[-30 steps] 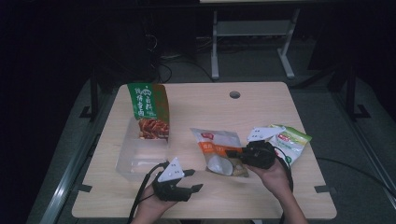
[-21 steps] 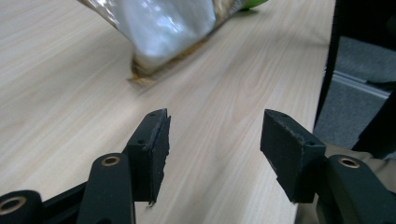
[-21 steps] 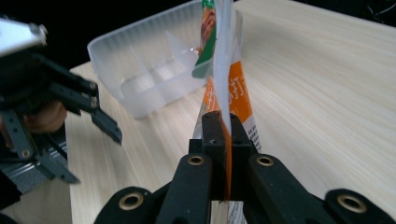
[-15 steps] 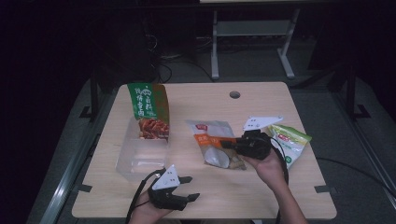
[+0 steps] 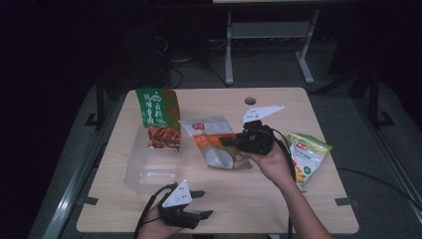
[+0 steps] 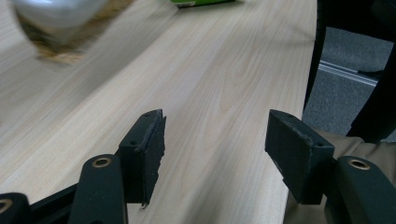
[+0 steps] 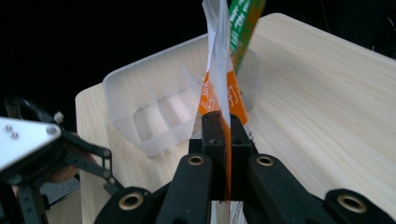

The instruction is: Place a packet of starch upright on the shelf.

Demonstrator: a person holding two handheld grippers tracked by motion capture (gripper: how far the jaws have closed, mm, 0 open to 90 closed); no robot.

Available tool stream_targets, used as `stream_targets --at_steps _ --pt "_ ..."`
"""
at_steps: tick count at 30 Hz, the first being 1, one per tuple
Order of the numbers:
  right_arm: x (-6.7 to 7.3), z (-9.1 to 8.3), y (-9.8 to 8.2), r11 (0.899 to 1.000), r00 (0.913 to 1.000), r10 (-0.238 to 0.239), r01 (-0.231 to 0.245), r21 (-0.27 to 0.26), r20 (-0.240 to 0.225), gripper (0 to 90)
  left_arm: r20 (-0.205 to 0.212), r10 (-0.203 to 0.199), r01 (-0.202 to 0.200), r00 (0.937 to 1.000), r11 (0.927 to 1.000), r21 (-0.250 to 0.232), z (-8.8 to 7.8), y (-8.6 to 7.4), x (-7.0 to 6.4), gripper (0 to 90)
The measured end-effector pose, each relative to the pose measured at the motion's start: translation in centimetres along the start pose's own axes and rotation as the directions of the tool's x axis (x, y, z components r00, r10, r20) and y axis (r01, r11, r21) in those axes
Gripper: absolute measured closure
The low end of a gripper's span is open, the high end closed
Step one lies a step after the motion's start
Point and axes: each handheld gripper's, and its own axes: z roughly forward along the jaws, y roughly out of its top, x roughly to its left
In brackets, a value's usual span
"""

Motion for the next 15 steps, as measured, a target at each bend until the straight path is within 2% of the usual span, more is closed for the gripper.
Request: stream_targets --at_steps 7,10,14,15 --pt "0.6 1.8 3.1 0.999 0.9986 -0.05 0.05 0.013 -0.019 90.0 0.007 -0.011 0.012 0.9999 0.9998 -0.017 -0.4 0.0 0.2 36.8" --pt "0.9 2.8 4.1 0.999 0.9981 -0.048 0.049 0.015 -0.039 90.0 0.009 -0.019 0.019 0.9998 0.9996 -0.023 -0.4 0.0 0.1 36.7" --pt "1.4 4.3 5.3 0.998 0.9965 -0.059 0.06 0.024 -0.059 90.0 0.007 -0.009 0.009 0.9999 0.9996 -0.027 -0.7 0.1 0.2 36.6" --pt "1.5 4.8 5.6 0.998 0.9958 -0.062 0.064 0.026 -0.068 90.0 0.012 -0.019 0.02 0.9997 0.9994 -0.027 -0.7 0.1 0.0 36.6"
